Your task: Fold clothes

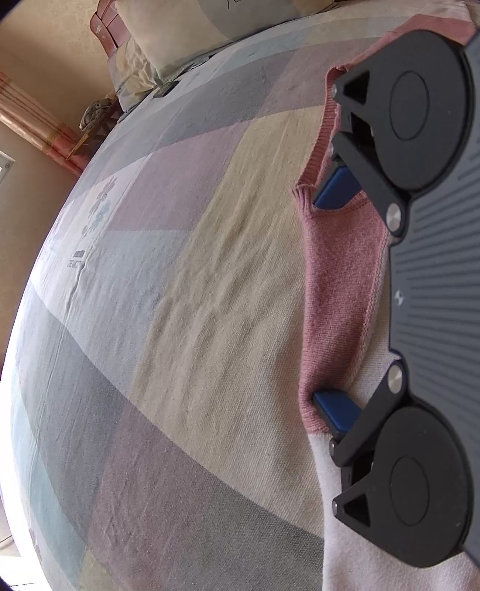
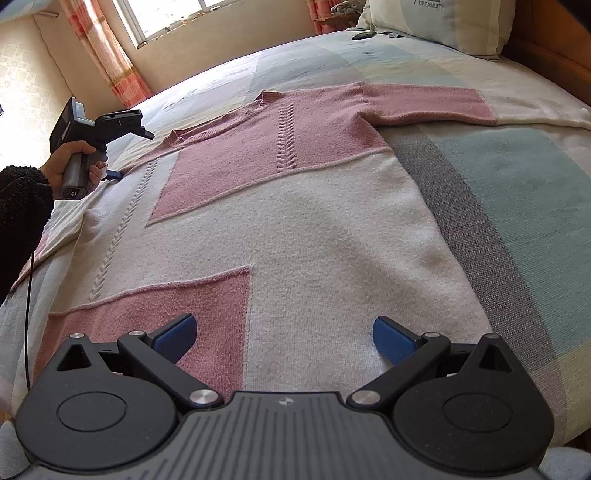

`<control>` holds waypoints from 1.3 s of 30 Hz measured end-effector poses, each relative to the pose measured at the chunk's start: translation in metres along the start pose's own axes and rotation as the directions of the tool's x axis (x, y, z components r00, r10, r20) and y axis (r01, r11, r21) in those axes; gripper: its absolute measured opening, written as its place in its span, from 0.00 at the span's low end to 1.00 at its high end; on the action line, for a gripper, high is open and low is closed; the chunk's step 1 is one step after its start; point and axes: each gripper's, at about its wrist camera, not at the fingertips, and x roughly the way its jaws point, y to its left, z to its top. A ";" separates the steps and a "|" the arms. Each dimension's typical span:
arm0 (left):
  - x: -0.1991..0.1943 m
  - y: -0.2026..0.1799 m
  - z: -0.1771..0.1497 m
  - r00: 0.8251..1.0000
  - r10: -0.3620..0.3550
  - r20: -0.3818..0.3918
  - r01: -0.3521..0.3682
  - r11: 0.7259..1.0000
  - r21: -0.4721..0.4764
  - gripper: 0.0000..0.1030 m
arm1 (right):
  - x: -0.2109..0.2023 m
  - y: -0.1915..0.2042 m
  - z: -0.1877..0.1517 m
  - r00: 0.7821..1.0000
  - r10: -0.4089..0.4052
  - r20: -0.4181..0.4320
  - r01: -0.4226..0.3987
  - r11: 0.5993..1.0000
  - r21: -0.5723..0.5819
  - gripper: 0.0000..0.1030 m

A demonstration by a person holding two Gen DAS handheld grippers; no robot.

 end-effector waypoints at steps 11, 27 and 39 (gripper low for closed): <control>-0.037 0.056 -0.026 0.996 -0.063 -0.055 0.061 0.997 -0.048 0.99 | -0.001 0.001 -0.001 1.000 0.001 0.001 -0.001 1.000 -0.001 1.00; -0.071 0.067 -0.029 0.995 -0.104 0.006 0.104 0.994 -0.033 0.99 | 0.003 0.008 -0.003 0.999 -0.034 0.004 0.034 0.999 -0.032 1.00; -0.075 0.103 -0.032 0.999 0.023 0.037 -0.022 0.999 -0.027 0.99 | 0.004 0.013 -0.005 0.998 -0.057 0.003 0.058 0.997 -0.060 1.00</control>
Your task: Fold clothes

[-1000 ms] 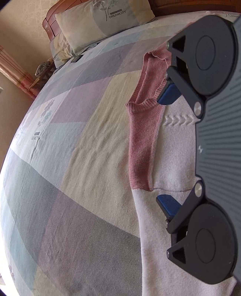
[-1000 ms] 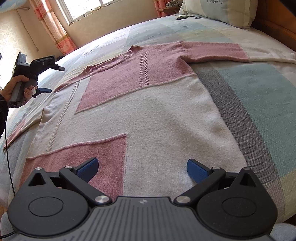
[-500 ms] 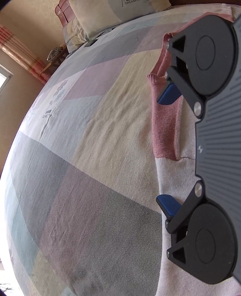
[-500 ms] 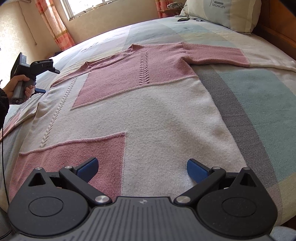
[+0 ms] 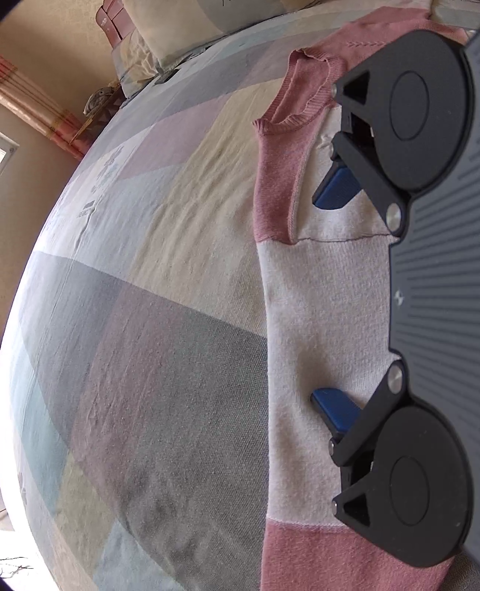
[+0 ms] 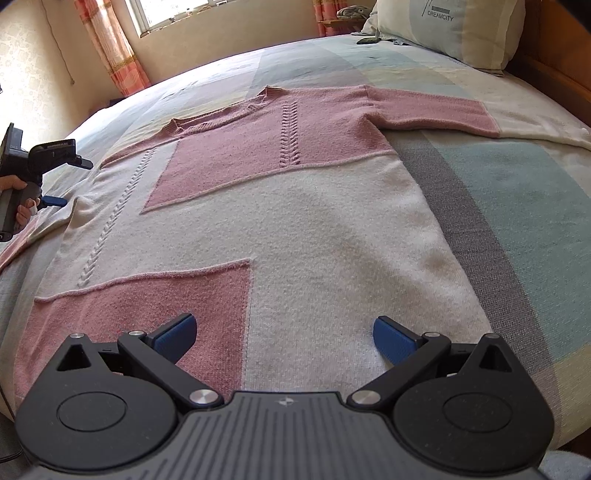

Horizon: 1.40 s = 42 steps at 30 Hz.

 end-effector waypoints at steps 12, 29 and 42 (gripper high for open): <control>-0.004 0.055 0.005 0.990 0.142 0.001 -0.142 0.988 -0.059 0.99 | 0.001 -0.002 0.000 1.000 0.008 0.005 -0.008 1.000 0.007 1.00; -0.032 0.130 -0.001 0.957 0.276 0.090 -0.258 0.951 -0.171 0.99 | 0.006 0.006 -0.002 0.999 -0.039 0.011 0.039 0.998 -0.046 1.00; -0.082 0.026 -0.010 0.995 0.094 0.046 -0.094 0.996 0.009 0.99 | 0.012 0.019 -0.006 0.994 -0.105 0.027 0.108 0.985 -0.135 1.00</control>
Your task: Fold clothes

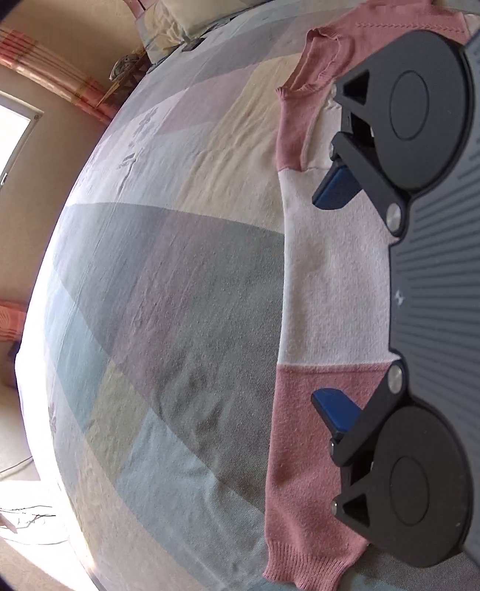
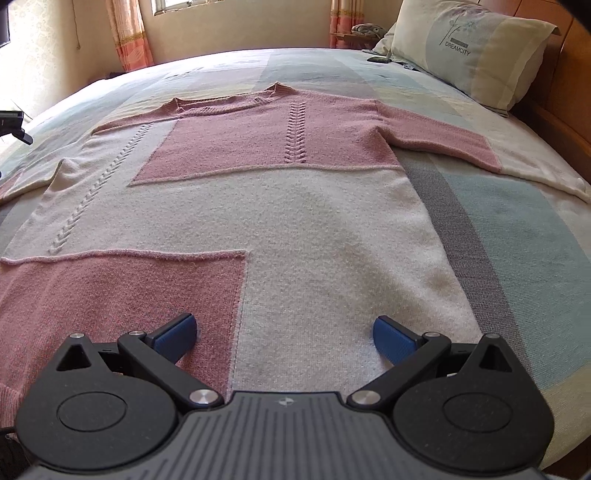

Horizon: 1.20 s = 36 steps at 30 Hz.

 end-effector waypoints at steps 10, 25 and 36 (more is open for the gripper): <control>-0.031 -0.138 -0.084 0.926 -0.311 -0.214 0.353 0.915 0.197 0.99 | 0.000 0.005 -0.006 0.999 -0.028 0.030 0.029 0.999 -0.037 1.00; 0.022 -0.156 -0.177 0.946 -0.316 -0.078 0.321 0.862 0.392 0.99 | -0.004 -0.001 -0.021 0.992 0.012 0.122 -0.002 0.996 -0.088 1.00; 0.020 -0.165 -0.176 0.935 -0.325 -0.143 0.354 0.829 0.432 0.99 | -0.019 -0.016 0.054 0.969 -0.093 0.227 0.118 0.988 -0.098 1.00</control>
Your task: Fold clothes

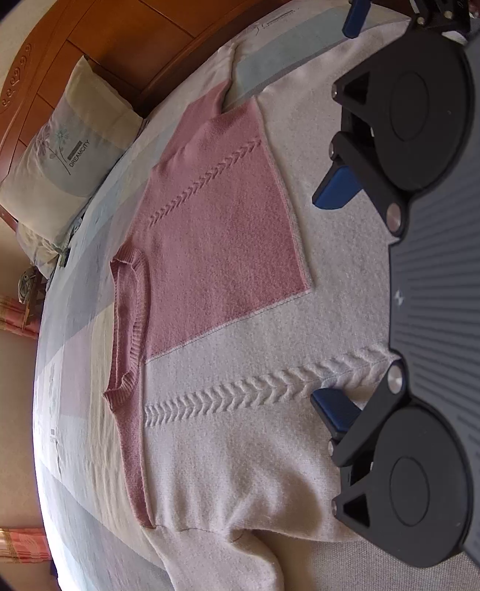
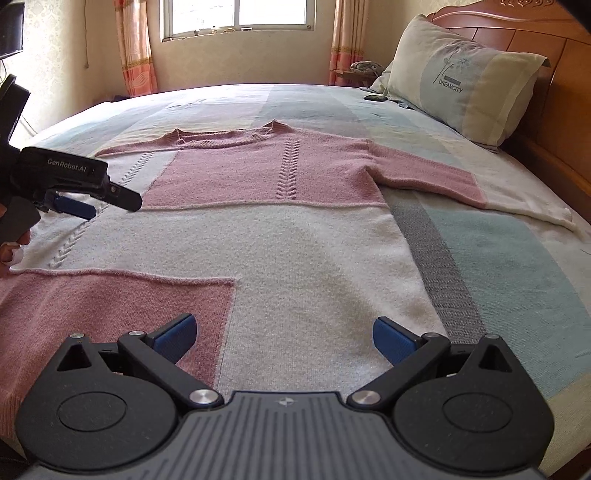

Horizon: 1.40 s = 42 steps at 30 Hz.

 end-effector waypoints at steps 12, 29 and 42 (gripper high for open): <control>0.006 -0.002 -0.002 1.000 0.006 0.020 -0.007 0.999 0.051 0.99 | 0.161 -0.095 0.141 0.983 -0.055 -0.174 0.076 0.990 0.118 1.00; 0.009 -0.002 -0.003 0.999 0.005 0.050 -0.009 0.997 0.083 0.99 | 0.312 -0.136 0.150 0.936 -0.059 -0.348 0.147 0.961 0.232 1.00; 0.009 -0.003 -0.005 0.999 0.013 0.053 -0.018 0.995 0.095 0.99 | 0.300 -0.063 0.146 0.950 0.017 -0.310 0.040 0.983 0.178 1.00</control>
